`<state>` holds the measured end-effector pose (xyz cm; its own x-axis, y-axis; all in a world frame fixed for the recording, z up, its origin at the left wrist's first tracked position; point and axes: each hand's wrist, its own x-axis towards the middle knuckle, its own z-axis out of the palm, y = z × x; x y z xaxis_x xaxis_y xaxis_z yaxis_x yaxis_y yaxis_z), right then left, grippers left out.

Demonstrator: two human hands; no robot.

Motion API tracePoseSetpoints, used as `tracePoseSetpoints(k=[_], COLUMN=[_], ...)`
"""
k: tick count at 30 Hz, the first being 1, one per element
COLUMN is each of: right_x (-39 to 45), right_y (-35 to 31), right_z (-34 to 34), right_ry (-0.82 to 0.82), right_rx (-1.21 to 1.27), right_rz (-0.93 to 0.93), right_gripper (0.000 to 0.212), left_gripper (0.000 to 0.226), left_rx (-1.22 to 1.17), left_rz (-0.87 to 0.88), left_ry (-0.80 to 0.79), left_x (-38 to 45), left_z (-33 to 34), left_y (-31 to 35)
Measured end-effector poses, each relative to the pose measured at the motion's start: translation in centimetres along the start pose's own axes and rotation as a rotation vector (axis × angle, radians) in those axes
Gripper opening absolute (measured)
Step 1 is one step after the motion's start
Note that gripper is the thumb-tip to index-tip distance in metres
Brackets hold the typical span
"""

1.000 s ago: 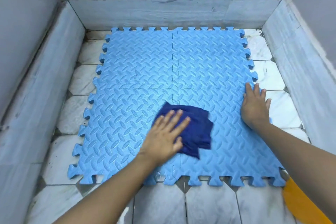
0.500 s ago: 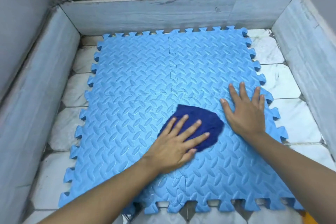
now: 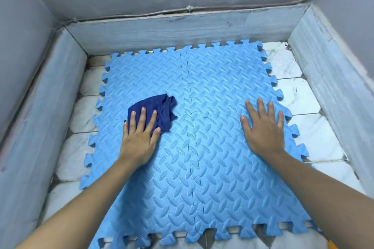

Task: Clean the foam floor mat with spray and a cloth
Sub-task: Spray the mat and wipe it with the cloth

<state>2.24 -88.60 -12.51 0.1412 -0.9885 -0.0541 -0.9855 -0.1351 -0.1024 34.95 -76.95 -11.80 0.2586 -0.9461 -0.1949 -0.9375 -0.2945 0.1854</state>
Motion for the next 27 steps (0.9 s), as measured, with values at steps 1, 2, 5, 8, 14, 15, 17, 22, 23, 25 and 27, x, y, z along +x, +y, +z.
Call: tracePoseSetpoints(k=[1,2,5,8,14,15,17,22,23,25,27], right_x=[0.0,0.2,0.5,2.9,11.2,12.4,14.1,17.0,17.4,17.5,17.0], right_y=[-0.1,-0.2,-0.5,-3.0,-14.5,-15.8,-17.7,-20.5,-20.6,-20.5,-20.3], right_z=[-0.1,-0.2,-2.3,-8.8,-32.0,-35.7,-42.1,-48.3,-48.4,-48.3,-47.0], right_ry=[-0.025,-0.073,-0.354,-0.435,0.575,0.673,0.767,0.468,0.393,0.287,0.236], right_rx=[-0.015,-0.032,-0.05,0.004,0.283,0.268,0.224,-0.079,-0.109,-0.145,-0.145], right_rz=[0.003,0.008,0.045,0.042,-0.306,-0.334,-0.373,-0.354,-0.318,-0.257,-0.237], right_gripper=[0.06,0.059,0.061,0.068,0.072,0.072,0.072,0.08,0.08,0.072,0.056], left_gripper=[0.063,0.064,0.074,0.069,0.071,0.071,0.065,0.06,0.06,0.061,0.061], left_rx=[0.02,0.04,0.104,0.219,0.215,0.218,0.211,0.211,0.222,0.244,0.235], left_rz=[0.031,0.044,-0.005,-0.039,0.287,0.312,0.311,0.276,0.268,0.248,0.221], left_ry=[-0.018,-0.045,-0.223,-0.404,0.357,0.446,0.569,0.632,0.62,0.609,0.587], left_x=[-1.5,-2.5,-3.0,0.0,7.6,8.2,8.9,8.8,8.6,8.3,8.0], left_z=[0.4,0.5,-1.0,-7.1,-26.7,-29.4,-34.1,-38.9,-39.1,-39.6,-39.8], left_y=[0.0,0.0,0.9,3.7,12.3,13.4,15.0,15.8,15.4,14.6,13.6])
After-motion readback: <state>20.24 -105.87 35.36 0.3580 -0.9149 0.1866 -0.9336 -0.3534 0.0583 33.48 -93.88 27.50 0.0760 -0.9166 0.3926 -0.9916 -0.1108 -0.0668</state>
